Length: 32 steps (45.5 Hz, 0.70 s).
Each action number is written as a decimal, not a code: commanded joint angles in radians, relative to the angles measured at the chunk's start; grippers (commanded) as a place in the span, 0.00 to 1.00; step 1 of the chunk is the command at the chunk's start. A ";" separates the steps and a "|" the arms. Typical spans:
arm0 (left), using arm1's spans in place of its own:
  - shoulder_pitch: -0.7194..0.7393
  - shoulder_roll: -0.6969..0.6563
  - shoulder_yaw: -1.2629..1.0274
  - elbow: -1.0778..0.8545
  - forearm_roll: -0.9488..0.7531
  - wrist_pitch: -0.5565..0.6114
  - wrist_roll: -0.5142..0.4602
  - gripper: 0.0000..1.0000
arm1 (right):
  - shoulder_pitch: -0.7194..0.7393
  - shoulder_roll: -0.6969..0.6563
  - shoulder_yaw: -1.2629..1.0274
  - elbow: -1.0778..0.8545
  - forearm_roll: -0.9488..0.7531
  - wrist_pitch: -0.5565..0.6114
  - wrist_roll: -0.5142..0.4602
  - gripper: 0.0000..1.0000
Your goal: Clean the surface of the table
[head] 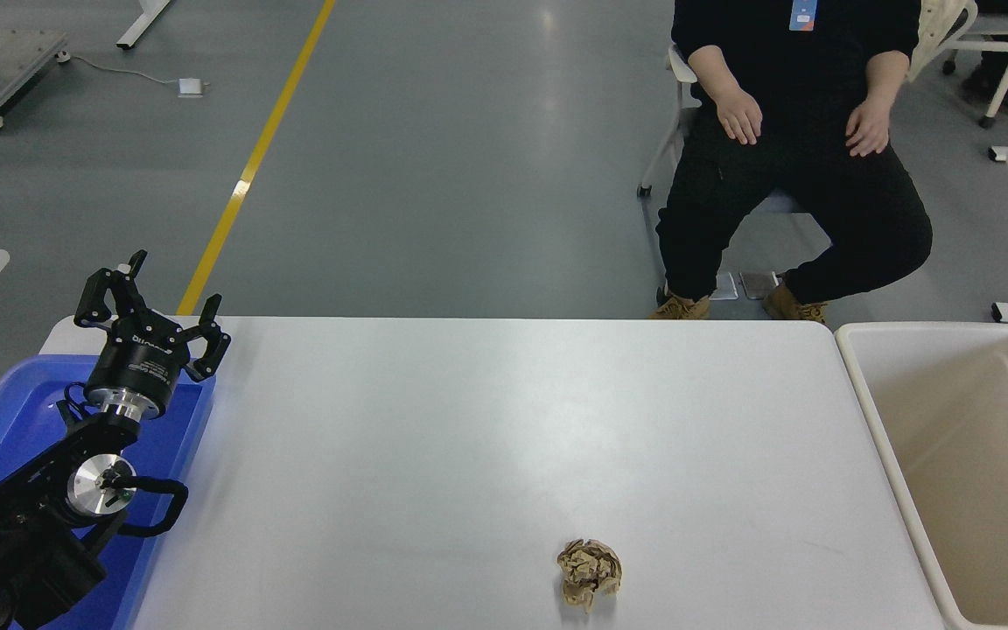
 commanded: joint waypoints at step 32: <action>0.000 -0.001 0.000 0.000 0.000 0.000 0.000 1.00 | -0.353 0.313 -0.009 -0.075 0.120 -0.194 -0.334 0.00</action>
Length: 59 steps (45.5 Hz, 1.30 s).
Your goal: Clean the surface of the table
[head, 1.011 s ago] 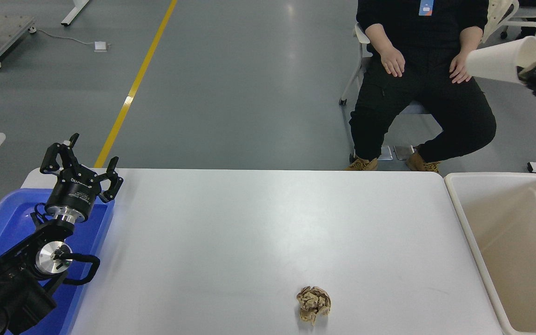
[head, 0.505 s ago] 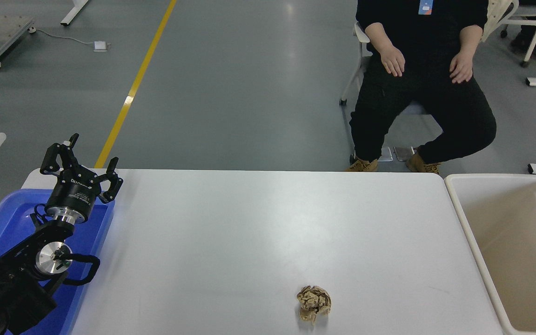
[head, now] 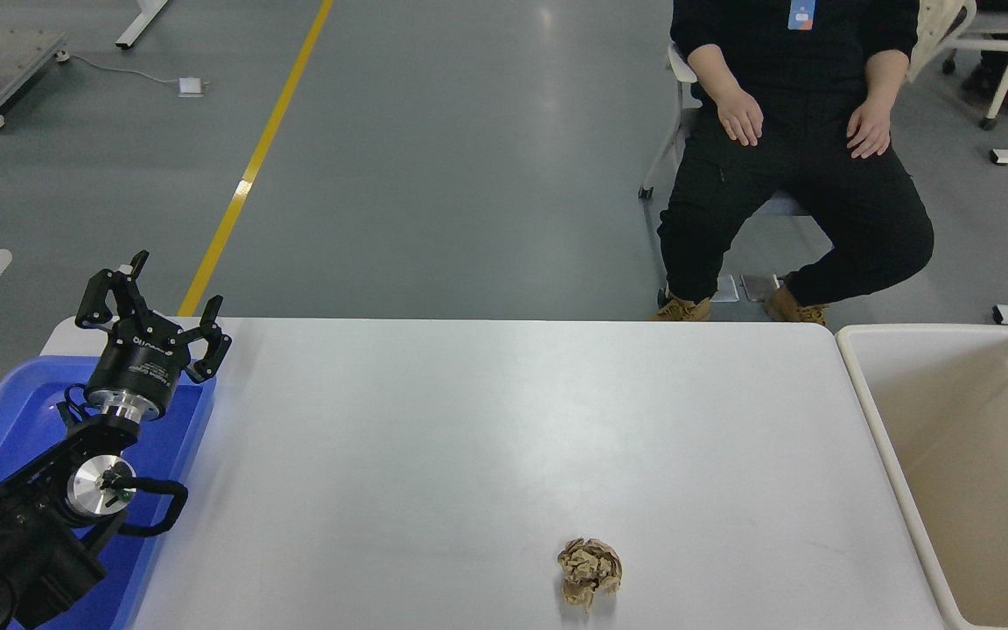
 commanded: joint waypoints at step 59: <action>0.000 -0.001 0.000 0.000 0.000 0.000 0.000 1.00 | 0.078 -0.048 0.257 0.187 0.009 -0.212 -0.029 0.98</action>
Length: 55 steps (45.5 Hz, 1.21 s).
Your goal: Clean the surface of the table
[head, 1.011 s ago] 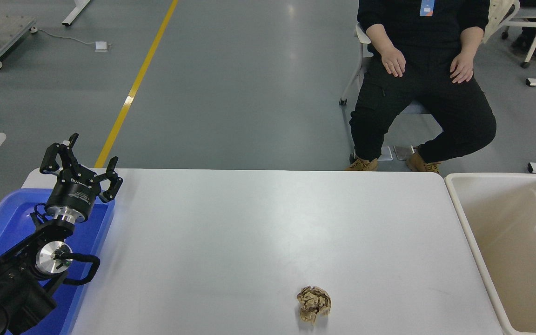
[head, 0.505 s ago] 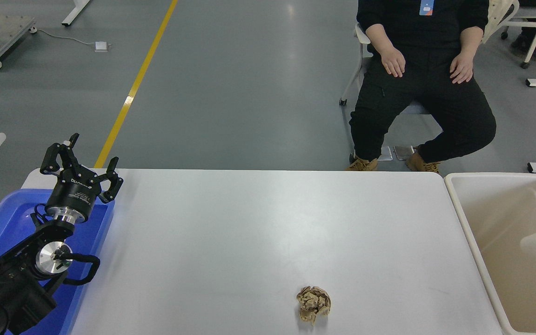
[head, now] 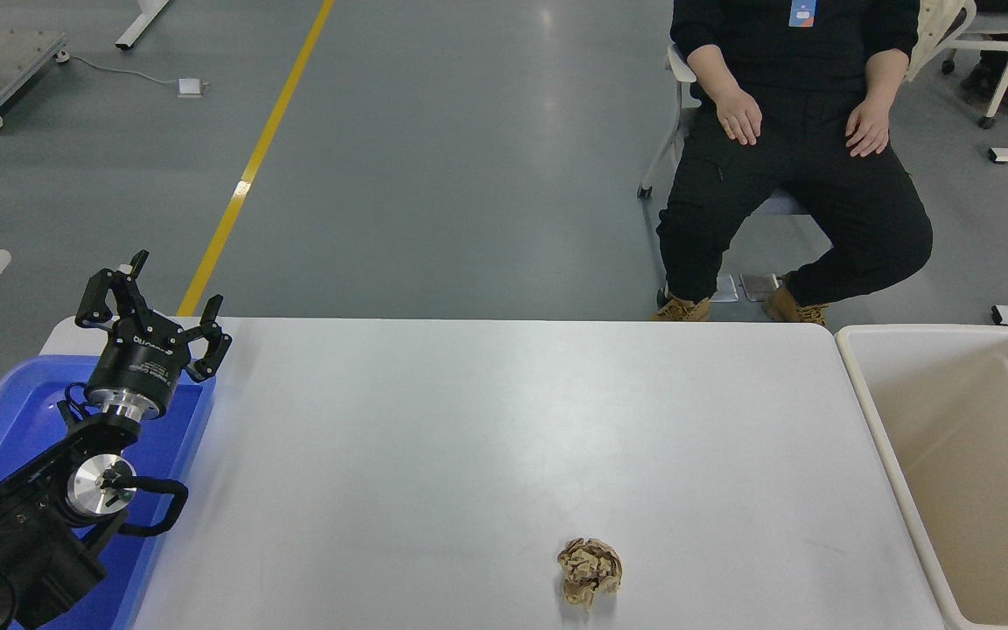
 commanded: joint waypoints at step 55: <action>0.000 0.001 0.000 0.000 0.000 0.000 0.000 1.00 | 0.315 -0.267 1.115 0.916 0.001 0.127 0.047 0.99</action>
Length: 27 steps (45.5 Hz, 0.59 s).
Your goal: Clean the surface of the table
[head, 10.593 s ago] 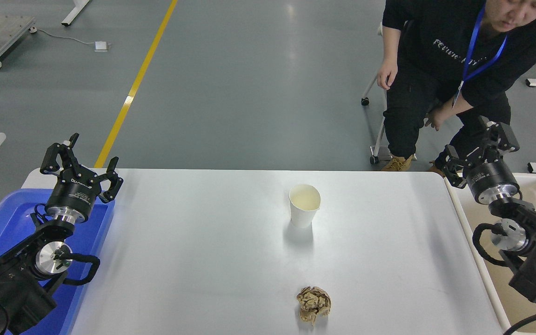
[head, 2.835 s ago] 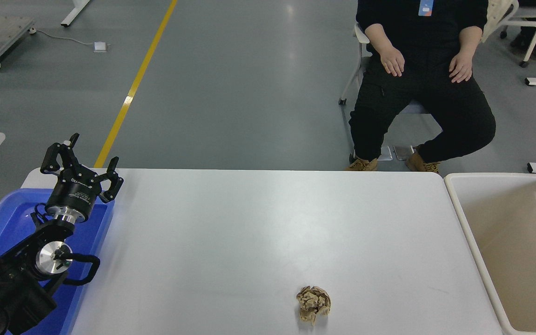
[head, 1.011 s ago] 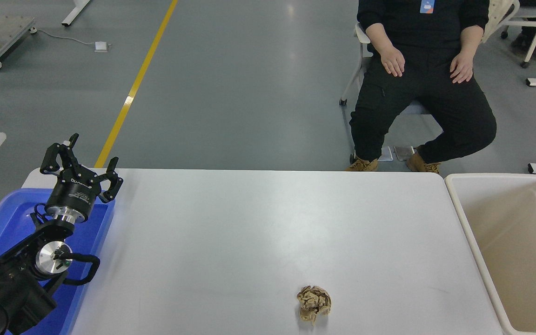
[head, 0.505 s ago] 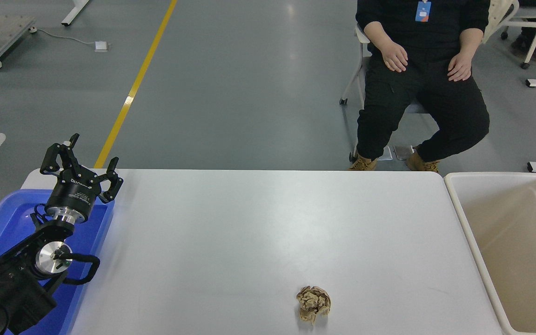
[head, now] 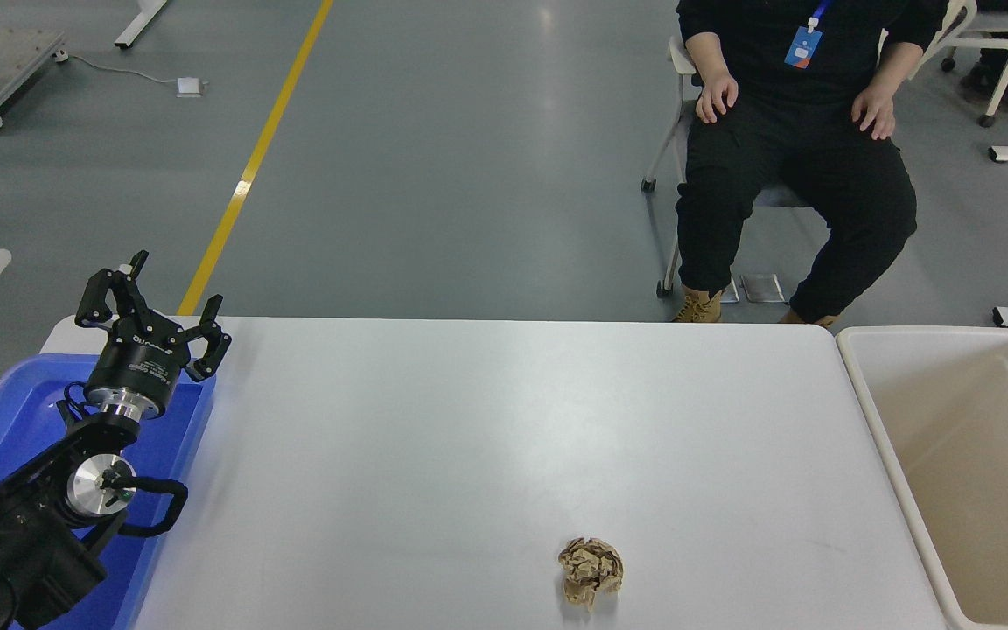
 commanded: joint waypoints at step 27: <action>0.000 0.000 0.000 0.000 0.000 0.000 0.000 1.00 | -0.472 0.227 0.148 0.168 0.000 0.121 0.242 0.99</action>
